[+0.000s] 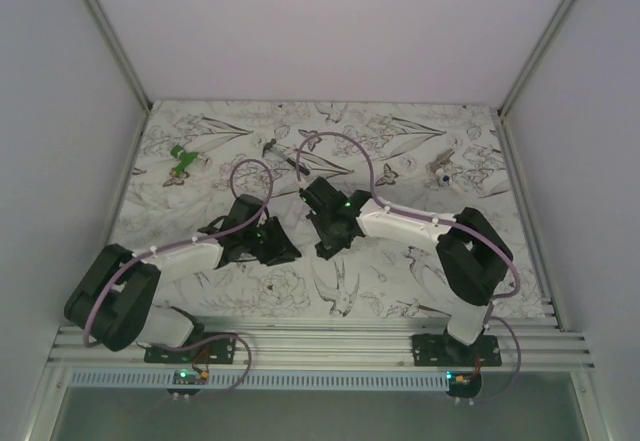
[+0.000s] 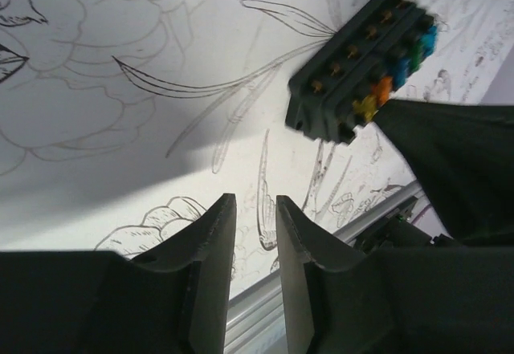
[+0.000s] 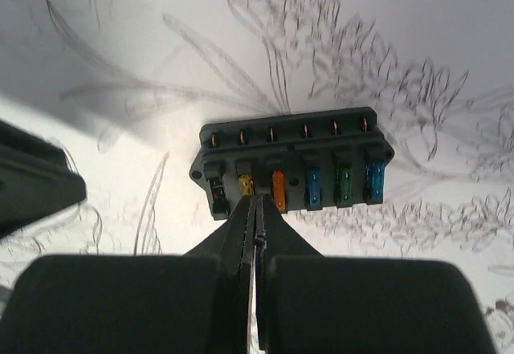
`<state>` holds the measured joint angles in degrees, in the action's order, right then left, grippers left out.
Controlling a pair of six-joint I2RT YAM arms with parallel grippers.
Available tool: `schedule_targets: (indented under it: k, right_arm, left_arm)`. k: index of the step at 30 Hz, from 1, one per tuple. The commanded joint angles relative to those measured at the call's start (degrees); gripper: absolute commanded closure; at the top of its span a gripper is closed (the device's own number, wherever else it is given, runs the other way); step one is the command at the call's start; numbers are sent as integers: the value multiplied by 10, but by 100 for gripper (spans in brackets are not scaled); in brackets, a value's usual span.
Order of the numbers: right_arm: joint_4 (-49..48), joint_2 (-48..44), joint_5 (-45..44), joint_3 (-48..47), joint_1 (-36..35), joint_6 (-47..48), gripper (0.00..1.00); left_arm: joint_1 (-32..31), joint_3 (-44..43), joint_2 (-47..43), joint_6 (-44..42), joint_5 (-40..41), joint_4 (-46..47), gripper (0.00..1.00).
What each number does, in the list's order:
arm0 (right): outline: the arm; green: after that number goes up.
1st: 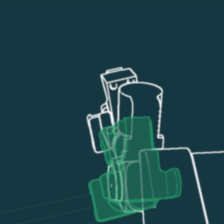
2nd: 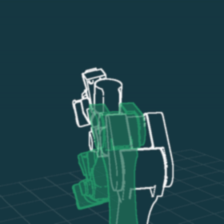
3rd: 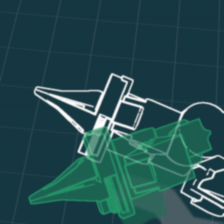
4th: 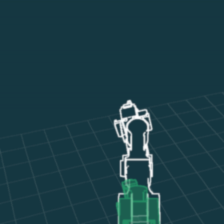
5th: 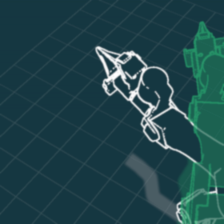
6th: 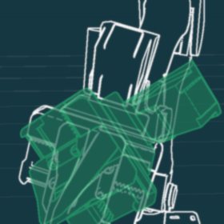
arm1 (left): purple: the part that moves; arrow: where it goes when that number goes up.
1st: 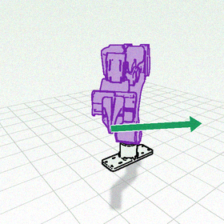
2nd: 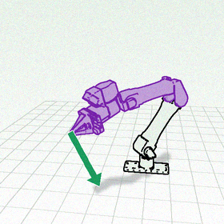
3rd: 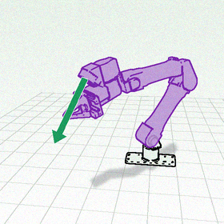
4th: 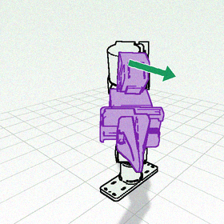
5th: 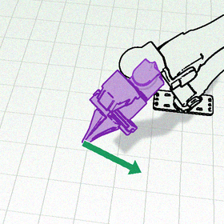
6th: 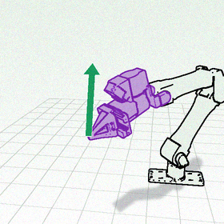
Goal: Snap on the fuse box
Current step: Install the fuse at the fuse box base.
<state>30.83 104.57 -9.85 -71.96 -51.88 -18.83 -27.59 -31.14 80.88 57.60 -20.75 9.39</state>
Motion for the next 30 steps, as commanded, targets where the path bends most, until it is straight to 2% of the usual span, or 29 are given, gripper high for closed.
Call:
schedule_targets:
  k: [1, 3, 6, 8, 16, 30]
  right_arm:
    - [138, -5, 40, 42, -15, 0, 100]
    - [133, -31, 37, 37, -20, 1, 99]
    - [105, -66, 31, 32, -28, 9, 87]
    - [87, -81, 22, 33, -31, 16, 85]
    - [48, -72, 27, 49, -31, 52, 81]
    - [33, -35, 41, 44, -29, 65, 82]
  left_arm:
    - [-4, 9, -36, -16, 7, -31, 68]
    - [-13, 6, -42, -17, 10, -35, 65]
    - [-30, -8, -36, -15, 16, -37, 61]
    - [-41, -22, -24, -13, 19, -38, 59]
    - [-70, -69, 22, -9, 23, -38, 56]
    - [-90, -102, 69, -5, 14, -37, 57]
